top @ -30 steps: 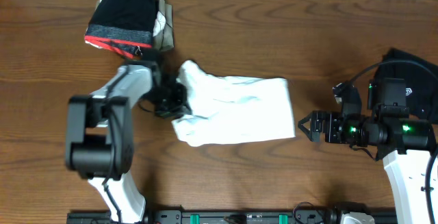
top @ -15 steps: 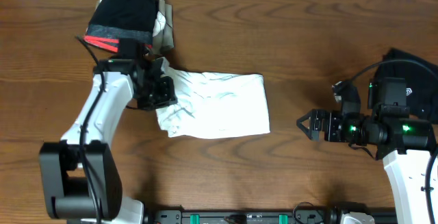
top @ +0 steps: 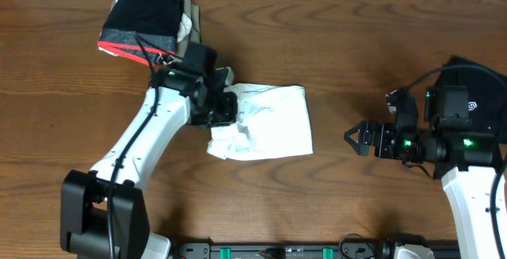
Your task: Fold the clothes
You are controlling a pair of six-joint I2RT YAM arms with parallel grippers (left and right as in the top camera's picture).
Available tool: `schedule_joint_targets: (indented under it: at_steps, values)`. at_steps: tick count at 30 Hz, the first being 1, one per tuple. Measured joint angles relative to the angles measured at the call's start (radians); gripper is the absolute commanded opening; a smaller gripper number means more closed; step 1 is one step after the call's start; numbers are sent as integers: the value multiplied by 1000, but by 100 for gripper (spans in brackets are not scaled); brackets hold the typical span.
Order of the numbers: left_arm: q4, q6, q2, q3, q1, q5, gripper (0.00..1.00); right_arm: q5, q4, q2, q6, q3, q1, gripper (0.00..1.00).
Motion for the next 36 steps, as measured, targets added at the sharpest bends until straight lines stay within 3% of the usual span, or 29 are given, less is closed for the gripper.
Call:
schedule_joint_targets:
  at_steps: [11, 27, 33, 36]
  values:
    - [34, -75, 0, 121, -63, -29, 6, 9, 220, 203, 53, -108, 23, 99]
    - [114, -126, 12, 122, -191, -64, 6, 60, 504, 404, 215, -117, 175, 98]
    - [131, -130, 12, 122, -229, -94, 6, 77, 598, 496, 255, -117, 194, 84]
    - [134, -133, 12, 122, -244, -107, 6, 81, 619, 534, 272, -117, 194, 82]
